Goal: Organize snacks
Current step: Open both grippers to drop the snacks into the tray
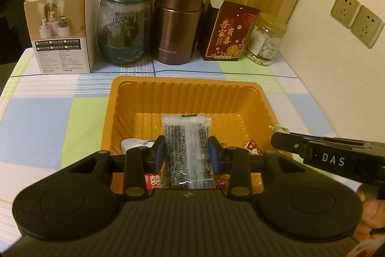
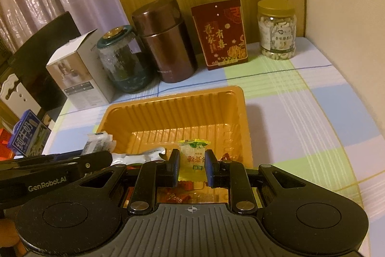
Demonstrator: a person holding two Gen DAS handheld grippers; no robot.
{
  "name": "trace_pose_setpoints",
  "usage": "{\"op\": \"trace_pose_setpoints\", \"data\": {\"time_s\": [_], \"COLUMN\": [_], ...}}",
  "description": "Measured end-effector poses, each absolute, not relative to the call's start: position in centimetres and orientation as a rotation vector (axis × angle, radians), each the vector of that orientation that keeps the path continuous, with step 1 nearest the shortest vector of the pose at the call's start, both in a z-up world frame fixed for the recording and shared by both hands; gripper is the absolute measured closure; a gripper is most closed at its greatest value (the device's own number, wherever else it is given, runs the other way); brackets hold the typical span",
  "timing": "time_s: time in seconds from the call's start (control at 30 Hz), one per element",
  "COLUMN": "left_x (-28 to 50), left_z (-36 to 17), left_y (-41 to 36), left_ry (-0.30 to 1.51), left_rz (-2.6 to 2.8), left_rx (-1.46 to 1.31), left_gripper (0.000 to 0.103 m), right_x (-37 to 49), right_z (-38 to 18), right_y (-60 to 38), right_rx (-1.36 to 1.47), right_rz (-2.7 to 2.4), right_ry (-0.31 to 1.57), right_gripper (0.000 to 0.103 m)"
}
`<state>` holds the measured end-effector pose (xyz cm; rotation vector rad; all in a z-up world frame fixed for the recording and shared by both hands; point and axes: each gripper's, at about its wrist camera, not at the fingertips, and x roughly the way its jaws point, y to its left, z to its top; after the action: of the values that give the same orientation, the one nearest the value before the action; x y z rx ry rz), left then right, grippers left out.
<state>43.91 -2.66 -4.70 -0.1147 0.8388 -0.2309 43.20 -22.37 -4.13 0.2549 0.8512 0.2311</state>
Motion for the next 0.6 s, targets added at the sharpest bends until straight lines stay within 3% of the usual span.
{"op": "trace_pose_setpoints", "data": {"time_s": [0.47,0.53,0.6], "left_x": [45.7,45.7,45.7], "left_z": [-5.8,-5.7,-5.6], "left_y": [-2.9,-2.7,-2.4], "left_ry": [0.843,0.828,0.821], "left_rz": [-0.228,-0.224,-0.215], "left_rx": [-0.120,-0.137,-0.137], "left_gripper": [0.068,0.060,0.058], "right_x": [44.0,43.9,43.9], "right_z": [-5.1,-5.2,-5.3], "right_y": [-22.3,-22.3,-22.3], "right_rx": [0.262,0.262,0.262], "right_rz": [0.228,0.228,0.228], "right_ry": [0.858,0.859,0.859], "right_gripper": [0.081,0.081,0.081]}}
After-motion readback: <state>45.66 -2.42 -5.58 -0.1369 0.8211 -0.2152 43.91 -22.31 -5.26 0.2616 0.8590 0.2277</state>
